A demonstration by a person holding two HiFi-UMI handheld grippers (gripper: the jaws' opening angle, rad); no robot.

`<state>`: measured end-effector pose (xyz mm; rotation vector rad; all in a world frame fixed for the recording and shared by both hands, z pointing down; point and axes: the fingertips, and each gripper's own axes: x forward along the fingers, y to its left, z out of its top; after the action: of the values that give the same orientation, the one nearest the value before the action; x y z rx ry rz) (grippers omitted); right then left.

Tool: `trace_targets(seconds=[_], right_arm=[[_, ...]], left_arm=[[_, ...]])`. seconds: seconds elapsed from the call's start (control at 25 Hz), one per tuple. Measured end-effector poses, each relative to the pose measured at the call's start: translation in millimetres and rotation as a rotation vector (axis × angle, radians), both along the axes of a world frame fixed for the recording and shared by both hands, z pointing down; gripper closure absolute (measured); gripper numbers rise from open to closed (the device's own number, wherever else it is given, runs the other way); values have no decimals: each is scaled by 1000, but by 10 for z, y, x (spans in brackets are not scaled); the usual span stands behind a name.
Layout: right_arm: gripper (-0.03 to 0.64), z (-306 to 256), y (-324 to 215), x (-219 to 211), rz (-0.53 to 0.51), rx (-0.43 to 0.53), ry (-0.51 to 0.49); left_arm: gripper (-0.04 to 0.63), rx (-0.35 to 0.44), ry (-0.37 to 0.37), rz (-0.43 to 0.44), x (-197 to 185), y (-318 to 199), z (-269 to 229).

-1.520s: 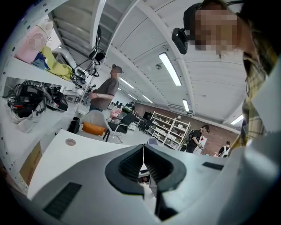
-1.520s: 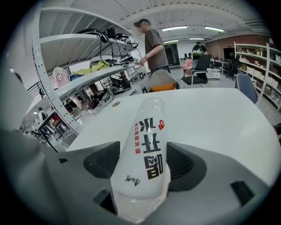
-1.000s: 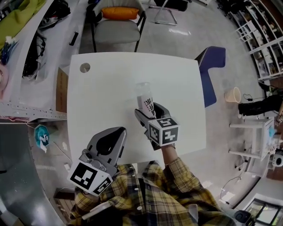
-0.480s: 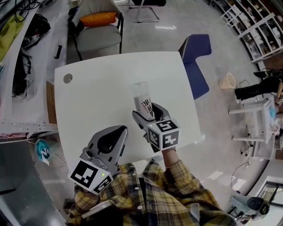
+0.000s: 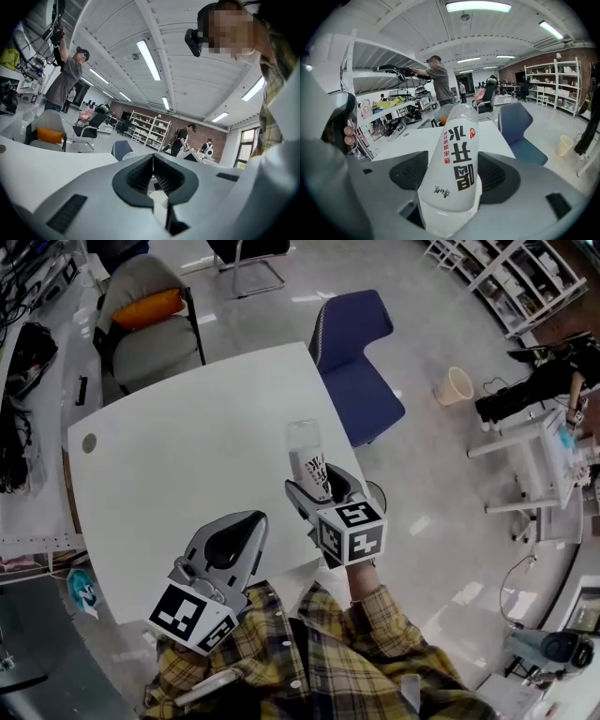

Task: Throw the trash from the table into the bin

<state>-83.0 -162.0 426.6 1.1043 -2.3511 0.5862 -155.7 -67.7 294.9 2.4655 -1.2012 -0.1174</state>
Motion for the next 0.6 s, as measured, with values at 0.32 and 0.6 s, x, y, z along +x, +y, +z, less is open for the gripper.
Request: trace_targets(seconds=[0.32, 0.6], right_arm=[[290, -50, -166, 1678, 96, 20, -11], [290, 162, -205, 3131, 101, -9, 17]], left_arm=[[584, 10, 6, 64, 1469, -246, 34], [584, -12, 14, 55, 2780, -352, 222]])
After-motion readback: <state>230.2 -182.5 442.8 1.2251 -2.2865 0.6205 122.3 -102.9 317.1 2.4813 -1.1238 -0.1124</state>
